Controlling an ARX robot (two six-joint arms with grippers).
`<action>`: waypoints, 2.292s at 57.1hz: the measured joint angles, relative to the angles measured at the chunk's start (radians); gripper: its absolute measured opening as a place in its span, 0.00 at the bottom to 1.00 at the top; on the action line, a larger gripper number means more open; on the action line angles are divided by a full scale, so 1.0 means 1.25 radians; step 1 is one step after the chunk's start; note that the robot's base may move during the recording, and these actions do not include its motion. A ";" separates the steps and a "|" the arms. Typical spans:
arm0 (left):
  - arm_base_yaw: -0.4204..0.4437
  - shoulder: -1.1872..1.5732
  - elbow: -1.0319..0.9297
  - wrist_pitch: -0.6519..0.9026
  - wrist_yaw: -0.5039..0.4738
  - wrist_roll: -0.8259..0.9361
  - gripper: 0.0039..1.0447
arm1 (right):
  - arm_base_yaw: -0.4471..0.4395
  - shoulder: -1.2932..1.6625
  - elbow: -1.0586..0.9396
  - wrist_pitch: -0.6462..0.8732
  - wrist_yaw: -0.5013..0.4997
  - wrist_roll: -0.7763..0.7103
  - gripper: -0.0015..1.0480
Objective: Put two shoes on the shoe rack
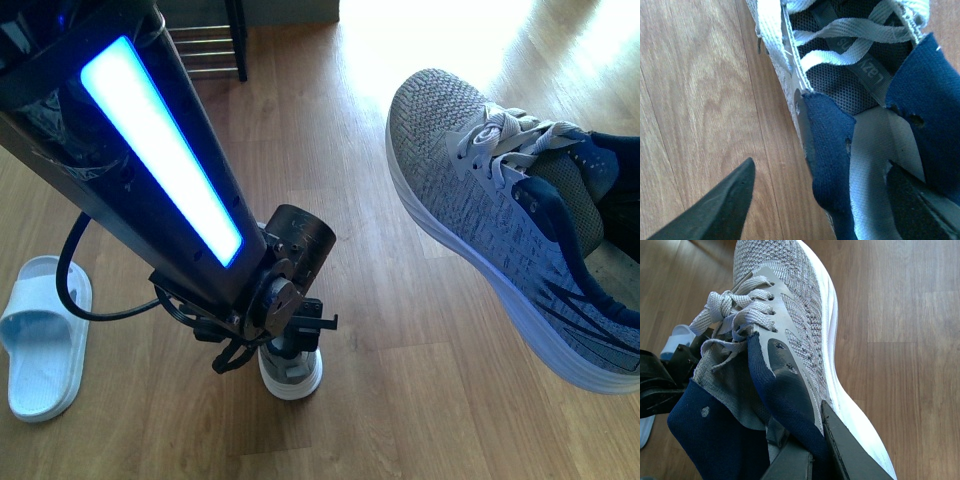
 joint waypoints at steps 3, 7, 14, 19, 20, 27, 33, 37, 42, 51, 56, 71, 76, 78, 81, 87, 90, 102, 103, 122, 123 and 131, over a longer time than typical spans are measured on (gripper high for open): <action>-0.001 0.004 0.003 -0.001 -0.005 -0.002 0.60 | 0.000 0.000 0.000 0.000 0.000 0.000 0.01; -0.001 0.007 0.004 -0.002 -0.005 -0.002 0.52 | 0.000 0.000 0.000 0.000 0.000 0.000 0.01; -0.001 0.012 0.002 -0.002 -0.024 -0.003 0.33 | 0.000 0.000 0.000 0.000 0.000 0.000 0.01; -0.001 0.012 -0.003 0.004 -0.025 -0.004 0.23 | 0.000 0.000 0.000 0.000 0.000 0.000 0.01; -0.001 0.012 -0.005 0.006 -0.027 -0.005 0.19 | 0.000 0.000 0.000 0.000 0.000 0.000 0.01; 0.001 0.008 -0.025 0.022 -0.041 -0.012 0.01 | 0.000 0.000 0.000 0.000 0.000 0.000 0.01; 0.009 -0.004 -0.053 0.038 -0.056 -0.015 0.01 | 0.000 0.000 0.000 0.000 0.000 0.000 0.01; 0.016 -0.024 -0.093 0.069 -0.077 -0.024 0.01 | 0.000 0.000 0.000 0.000 0.000 0.000 0.01; 0.028 -0.074 -0.154 0.105 -0.094 -0.032 0.01 | 0.000 0.000 0.000 0.000 0.000 0.000 0.01; 0.052 -0.201 -0.265 0.148 -0.125 -0.059 0.01 | 0.000 0.000 0.000 0.000 0.000 0.000 0.01; 0.064 -0.270 -0.320 0.164 -0.132 -0.077 0.01 | 0.000 0.000 0.000 0.000 0.000 0.000 0.01; 0.086 -0.576 -0.547 0.231 -0.168 -0.110 0.01 | 0.000 0.000 0.000 0.000 0.000 0.000 0.01; 0.086 -0.685 -0.602 0.222 -0.188 -0.102 0.01 | 0.000 0.000 0.000 0.000 0.000 0.000 0.01; 0.086 -0.726 -0.621 0.216 -0.193 -0.099 0.01 | 0.000 0.000 0.000 0.000 0.000 0.000 0.01; 0.086 -0.781 -0.646 0.206 -0.201 -0.094 0.01 | 0.000 0.000 0.000 0.000 0.000 0.000 0.01; 0.082 -0.942 -0.713 0.161 -0.234 -0.079 0.01 | 0.000 0.000 0.000 0.000 0.000 0.000 0.01; 0.078 -1.021 -0.739 0.131 -0.253 -0.074 0.01 | 0.000 0.000 0.000 0.000 0.000 0.000 0.01; 0.055 -1.295 -0.786 -0.019 -0.320 -0.073 0.01 | 0.000 0.000 0.000 0.000 0.000 0.000 0.01; 0.051 -1.323 -0.787 -0.040 -0.327 -0.074 0.01 | 0.000 0.000 0.000 0.000 0.000 0.000 0.01; 0.025 -1.464 -0.790 -0.124 -0.332 -0.086 0.01 | 0.000 0.000 0.000 0.000 0.000 0.000 0.01; 0.024 -1.464 -0.790 -0.124 -0.332 -0.087 0.01 | 0.000 0.000 0.000 0.000 0.000 0.000 0.01; 0.024 -1.464 -0.791 -0.124 -0.334 -0.086 0.01 | 0.000 0.000 0.000 0.000 0.000 0.000 0.01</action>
